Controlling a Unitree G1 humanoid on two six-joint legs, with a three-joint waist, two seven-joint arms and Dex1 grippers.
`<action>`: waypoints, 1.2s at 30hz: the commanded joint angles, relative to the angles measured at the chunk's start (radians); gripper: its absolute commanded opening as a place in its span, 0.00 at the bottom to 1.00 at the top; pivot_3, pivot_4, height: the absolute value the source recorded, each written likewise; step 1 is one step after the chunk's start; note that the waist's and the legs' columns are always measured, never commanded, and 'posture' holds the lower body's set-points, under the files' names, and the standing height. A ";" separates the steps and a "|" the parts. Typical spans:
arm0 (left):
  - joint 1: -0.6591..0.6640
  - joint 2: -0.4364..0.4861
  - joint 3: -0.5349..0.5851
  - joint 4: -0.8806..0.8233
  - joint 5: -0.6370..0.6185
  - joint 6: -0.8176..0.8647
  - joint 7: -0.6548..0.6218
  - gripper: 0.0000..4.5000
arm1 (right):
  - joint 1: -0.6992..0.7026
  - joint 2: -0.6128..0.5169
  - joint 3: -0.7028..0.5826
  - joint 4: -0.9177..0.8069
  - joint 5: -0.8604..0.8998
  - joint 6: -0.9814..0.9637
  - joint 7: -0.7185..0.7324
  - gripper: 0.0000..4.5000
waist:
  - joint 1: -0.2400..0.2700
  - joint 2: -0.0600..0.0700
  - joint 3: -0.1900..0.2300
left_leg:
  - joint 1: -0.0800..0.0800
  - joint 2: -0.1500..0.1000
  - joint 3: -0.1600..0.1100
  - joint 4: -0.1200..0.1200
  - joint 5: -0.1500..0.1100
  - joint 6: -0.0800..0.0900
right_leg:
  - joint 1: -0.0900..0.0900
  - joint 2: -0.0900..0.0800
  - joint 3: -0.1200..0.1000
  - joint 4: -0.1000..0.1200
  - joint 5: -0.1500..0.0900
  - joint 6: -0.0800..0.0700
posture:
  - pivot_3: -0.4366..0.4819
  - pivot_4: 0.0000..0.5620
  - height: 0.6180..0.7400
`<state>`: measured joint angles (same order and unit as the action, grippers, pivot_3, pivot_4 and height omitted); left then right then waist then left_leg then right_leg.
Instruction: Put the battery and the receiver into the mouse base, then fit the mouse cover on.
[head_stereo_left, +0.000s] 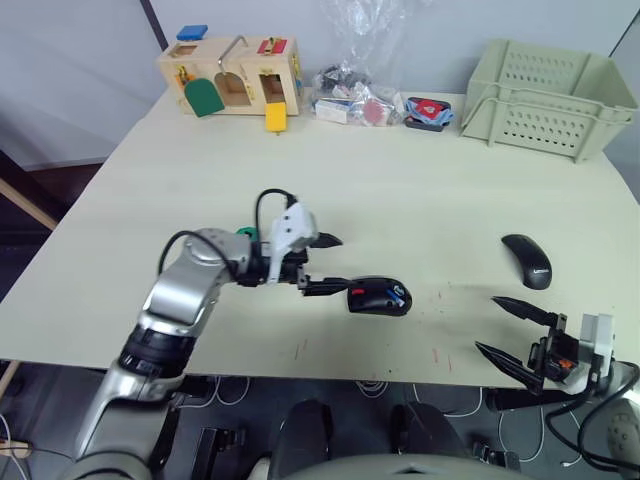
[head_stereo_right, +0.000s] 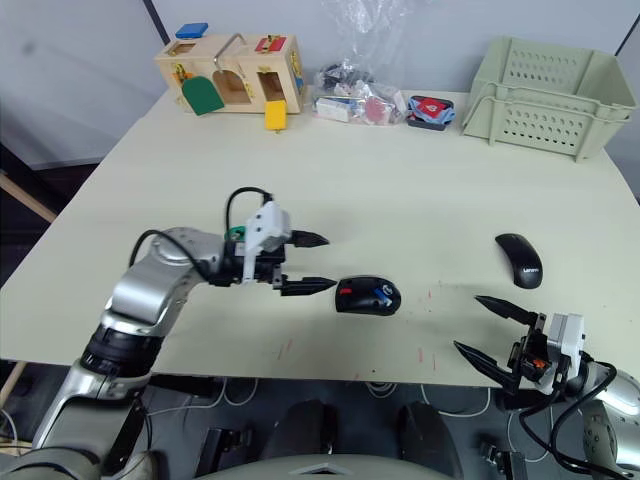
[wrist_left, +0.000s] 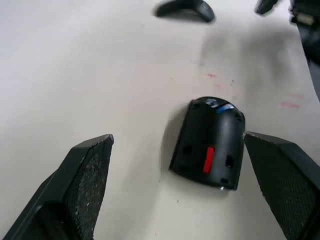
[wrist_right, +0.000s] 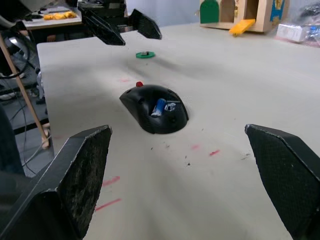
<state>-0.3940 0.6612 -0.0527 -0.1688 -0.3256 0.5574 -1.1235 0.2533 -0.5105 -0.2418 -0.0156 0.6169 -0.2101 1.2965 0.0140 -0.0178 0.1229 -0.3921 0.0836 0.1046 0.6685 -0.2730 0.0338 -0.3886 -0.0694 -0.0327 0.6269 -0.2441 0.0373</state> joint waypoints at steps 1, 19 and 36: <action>0.024 0.030 0.089 -0.003 -0.017 -0.056 0.031 0.98 | -0.008 -0.006 -0.022 -0.001 0.012 -0.019 0.011 1.00 | 0.001 0.000 0.000 | 0.000 0.000 0.000 0.000 0.000 0.000 | 0.000 0.000 0.000 0.000 0.000 0.000 | 0.48 0.27 1.00; 0.085 0.042 0.289 0.249 0.016 -0.128 0.310 0.87 | -0.022 -0.015 -0.021 -0.017 0.013 -0.001 0.006 1.00 | 0.001 -0.002 0.002 | 0.000 0.000 0.000 0.000 0.000 0.000 | 0.001 -0.001 -0.001 0.000 0.000 0.000 | 0.48 0.27 1.00; 0.008 0.082 0.162 0.172 0.106 0.081 0.431 0.35 | -0.051 -0.056 -0.033 -0.031 0.029 0.051 -0.003 1.00 | 0.000 -0.002 0.002 | 0.000 -0.001 0.001 0.000 0.000 0.000 | 0.001 -0.001 -0.001 0.000 0.000 0.000 | 0.48 0.27 1.00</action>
<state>-0.3719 0.7233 0.1065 0.0306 -0.2309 0.6360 -0.7009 0.2078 -0.5535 -0.2448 -0.0063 0.6269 -0.1580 1.2967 0.0140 -0.0200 0.1249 -0.3917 0.0831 0.1053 0.6686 -0.2730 0.0335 -0.3879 -0.0704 -0.0341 0.6272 -0.2438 0.0375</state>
